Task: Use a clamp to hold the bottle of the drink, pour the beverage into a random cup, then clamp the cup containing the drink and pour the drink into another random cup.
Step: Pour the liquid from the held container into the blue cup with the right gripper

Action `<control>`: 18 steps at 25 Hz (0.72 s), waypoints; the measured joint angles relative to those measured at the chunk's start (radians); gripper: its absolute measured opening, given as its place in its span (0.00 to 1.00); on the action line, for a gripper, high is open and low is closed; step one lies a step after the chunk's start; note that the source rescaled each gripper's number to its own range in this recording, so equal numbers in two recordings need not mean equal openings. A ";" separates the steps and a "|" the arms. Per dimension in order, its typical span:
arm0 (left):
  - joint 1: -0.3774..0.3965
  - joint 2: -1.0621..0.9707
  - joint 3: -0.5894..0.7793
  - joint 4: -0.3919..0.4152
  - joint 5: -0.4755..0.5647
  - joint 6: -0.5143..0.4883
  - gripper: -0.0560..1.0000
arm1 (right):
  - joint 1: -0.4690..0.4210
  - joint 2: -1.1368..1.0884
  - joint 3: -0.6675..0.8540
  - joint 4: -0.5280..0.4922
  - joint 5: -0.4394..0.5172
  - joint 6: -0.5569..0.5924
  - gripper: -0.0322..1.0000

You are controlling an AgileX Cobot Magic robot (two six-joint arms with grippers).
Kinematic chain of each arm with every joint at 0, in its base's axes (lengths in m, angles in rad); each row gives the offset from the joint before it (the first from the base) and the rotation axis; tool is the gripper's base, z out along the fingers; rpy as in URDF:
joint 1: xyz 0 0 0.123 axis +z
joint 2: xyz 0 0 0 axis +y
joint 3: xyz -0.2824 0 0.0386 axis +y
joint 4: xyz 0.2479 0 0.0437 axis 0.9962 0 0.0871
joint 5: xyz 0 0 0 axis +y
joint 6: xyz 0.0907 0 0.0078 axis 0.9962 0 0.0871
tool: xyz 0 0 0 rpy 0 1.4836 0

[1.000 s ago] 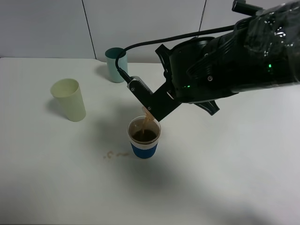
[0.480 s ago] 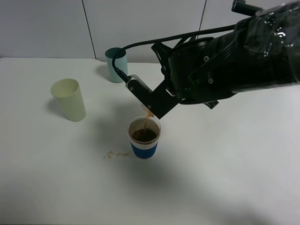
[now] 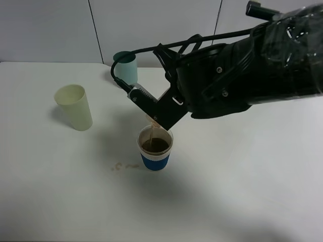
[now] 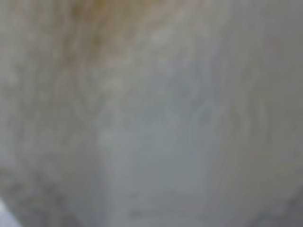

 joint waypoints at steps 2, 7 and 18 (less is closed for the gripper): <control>0.000 0.000 0.000 0.000 0.000 0.000 0.90 | 0.001 0.000 0.000 -0.017 -0.020 0.002 0.05; 0.000 0.000 0.000 0.000 0.000 0.000 0.90 | 0.007 0.000 0.000 -0.063 -0.048 0.002 0.05; 0.000 0.000 0.000 0.000 0.000 0.000 0.90 | 0.013 0.000 0.000 -0.134 -0.050 0.003 0.05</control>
